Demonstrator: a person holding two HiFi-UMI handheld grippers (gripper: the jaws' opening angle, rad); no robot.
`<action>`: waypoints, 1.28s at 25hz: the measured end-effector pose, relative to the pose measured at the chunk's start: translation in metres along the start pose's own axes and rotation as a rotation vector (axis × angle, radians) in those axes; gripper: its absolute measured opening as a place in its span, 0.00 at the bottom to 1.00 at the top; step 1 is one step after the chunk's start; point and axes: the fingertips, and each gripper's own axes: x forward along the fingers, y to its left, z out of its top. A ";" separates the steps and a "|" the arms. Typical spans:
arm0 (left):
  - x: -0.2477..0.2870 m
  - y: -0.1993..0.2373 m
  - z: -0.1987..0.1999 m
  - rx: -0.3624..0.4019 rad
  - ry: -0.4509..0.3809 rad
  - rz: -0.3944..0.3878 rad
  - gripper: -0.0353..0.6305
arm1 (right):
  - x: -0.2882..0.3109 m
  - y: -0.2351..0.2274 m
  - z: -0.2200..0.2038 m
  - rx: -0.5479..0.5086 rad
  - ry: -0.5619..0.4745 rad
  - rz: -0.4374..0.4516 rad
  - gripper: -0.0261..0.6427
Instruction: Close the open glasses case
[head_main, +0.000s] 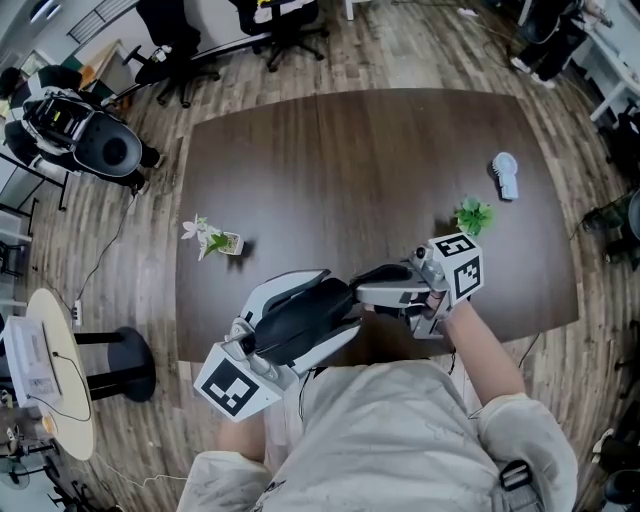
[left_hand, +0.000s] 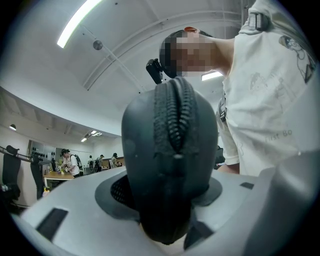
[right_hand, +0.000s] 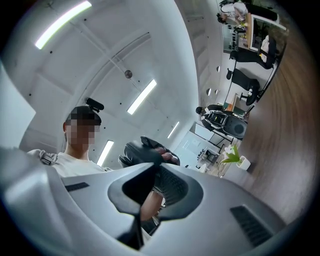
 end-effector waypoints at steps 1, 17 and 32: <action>0.000 0.001 0.000 -0.001 0.001 0.001 0.43 | 0.000 -0.001 0.000 -0.001 -0.003 0.000 0.09; 0.005 -0.003 -0.046 0.160 0.221 0.003 0.43 | -0.013 -0.019 0.000 0.053 -0.090 -0.101 0.04; 0.010 0.005 -0.103 0.232 0.395 0.035 0.43 | -0.003 0.001 0.010 -0.036 -0.023 -0.159 0.04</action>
